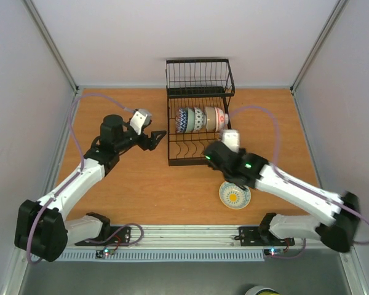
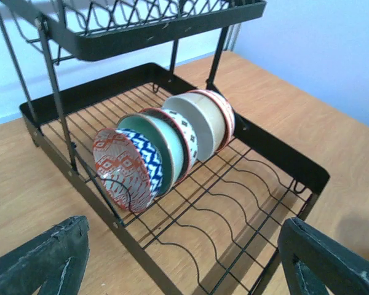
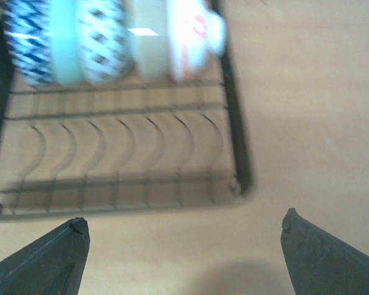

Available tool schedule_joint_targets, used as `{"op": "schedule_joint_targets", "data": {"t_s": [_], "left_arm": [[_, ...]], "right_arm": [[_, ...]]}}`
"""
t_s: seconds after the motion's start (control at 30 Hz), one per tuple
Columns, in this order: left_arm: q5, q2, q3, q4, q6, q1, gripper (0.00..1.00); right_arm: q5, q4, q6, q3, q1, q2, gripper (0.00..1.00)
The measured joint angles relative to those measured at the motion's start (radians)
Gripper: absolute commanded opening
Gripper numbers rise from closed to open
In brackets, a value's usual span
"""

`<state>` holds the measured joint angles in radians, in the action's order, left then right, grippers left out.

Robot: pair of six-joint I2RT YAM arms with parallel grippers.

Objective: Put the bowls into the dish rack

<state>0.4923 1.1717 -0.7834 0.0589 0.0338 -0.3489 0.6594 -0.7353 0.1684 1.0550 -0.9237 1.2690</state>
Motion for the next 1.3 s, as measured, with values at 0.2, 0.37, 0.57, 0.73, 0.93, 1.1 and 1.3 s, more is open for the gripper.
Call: {"op": "schedule_joint_targets", "data": {"t_s": [0.2, 0.37, 0.57, 0.73, 0.93, 1.1, 1.3], "left_arm": [[-0.051, 0.007, 0.0, -0.011, 0.0, 0.007, 0.84], [-0.063, 0.014, 0.0, -0.011, 0.001, 0.006, 0.84], [-0.063, 0.019, 0.0, -0.01, 0.001, 0.006, 0.84], [-0.063, 0.034, 0.0, -0.011, 0.001, 0.006, 0.84], [-0.063, 0.034, 0.0, -0.013, 0.001, 0.006, 0.84], [-0.061, 0.035, 0.0, -0.013, 0.001, 0.006, 0.84], [-0.051, 0.048, 0.0, -0.014, 0.0, 0.006, 0.84]], "right_arm": [[-0.009, -0.398, 0.341, -0.227, -0.004, -0.437, 0.82], [-0.069, -0.555, 0.504, -0.346, -0.029, -0.633, 0.78], [-0.147, -0.531, 0.603, -0.462, -0.032, -0.564, 0.74], [-0.179, -0.391, 0.613, -0.544, -0.034, -0.424, 0.58], [-0.227, -0.295, 0.642, -0.562, -0.037, -0.348, 0.26], [-0.235, -0.285, 0.647, -0.564, -0.037, -0.383, 0.06], [-0.229, -0.277, 0.673, -0.55, -0.05, -0.476, 0.01]]}}
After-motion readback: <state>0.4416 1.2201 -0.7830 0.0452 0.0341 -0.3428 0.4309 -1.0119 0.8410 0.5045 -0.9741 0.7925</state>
